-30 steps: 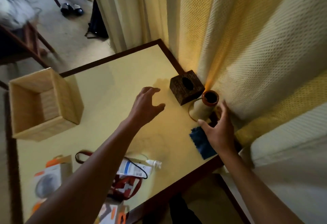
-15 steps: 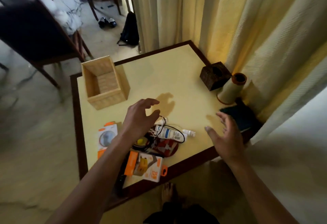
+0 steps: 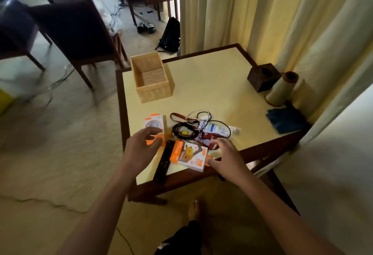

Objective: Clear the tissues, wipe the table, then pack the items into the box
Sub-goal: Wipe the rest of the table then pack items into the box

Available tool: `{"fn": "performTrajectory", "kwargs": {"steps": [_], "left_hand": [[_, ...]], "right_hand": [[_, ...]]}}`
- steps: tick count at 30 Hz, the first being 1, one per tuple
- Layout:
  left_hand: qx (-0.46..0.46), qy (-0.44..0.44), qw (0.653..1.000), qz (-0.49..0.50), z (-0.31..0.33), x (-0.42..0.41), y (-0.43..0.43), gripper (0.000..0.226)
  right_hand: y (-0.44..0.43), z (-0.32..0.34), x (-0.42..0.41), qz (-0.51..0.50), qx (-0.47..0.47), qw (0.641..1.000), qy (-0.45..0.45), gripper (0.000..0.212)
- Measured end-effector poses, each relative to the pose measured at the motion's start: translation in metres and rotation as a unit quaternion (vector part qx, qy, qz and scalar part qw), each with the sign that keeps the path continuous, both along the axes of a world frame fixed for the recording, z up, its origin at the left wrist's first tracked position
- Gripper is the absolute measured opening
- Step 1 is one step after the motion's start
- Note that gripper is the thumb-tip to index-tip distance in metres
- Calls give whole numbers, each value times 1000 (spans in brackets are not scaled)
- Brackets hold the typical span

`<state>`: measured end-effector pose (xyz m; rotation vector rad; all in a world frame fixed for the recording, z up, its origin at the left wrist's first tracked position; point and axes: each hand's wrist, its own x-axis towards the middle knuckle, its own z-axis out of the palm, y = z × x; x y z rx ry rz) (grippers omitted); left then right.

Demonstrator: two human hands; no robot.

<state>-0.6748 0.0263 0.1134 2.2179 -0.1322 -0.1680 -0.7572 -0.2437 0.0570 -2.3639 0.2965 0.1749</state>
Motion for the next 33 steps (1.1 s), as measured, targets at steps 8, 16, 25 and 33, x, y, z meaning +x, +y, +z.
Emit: {"fn": "performTrajectory", "kwargs": {"steps": [8, 16, 25, 33], "left_hand": [[24, 35, 998, 36, -17, -45, 74, 21], [39, 74, 996, -10, -45, -24, 155, 22], [33, 49, 985, -162, -26, 54, 215, 24], [80, -25, 945, -316, 5, 130, 205, 69]], "right_hand": [[42, -58, 22, 94, -144, 979, 113, 100], [75, -59, 16, -9, -126, 988, 88, 82], [153, 14, 8, -215, -14, 975, 57, 64], [232, 69, 63, -219, 94, 971, 16, 48]]}}
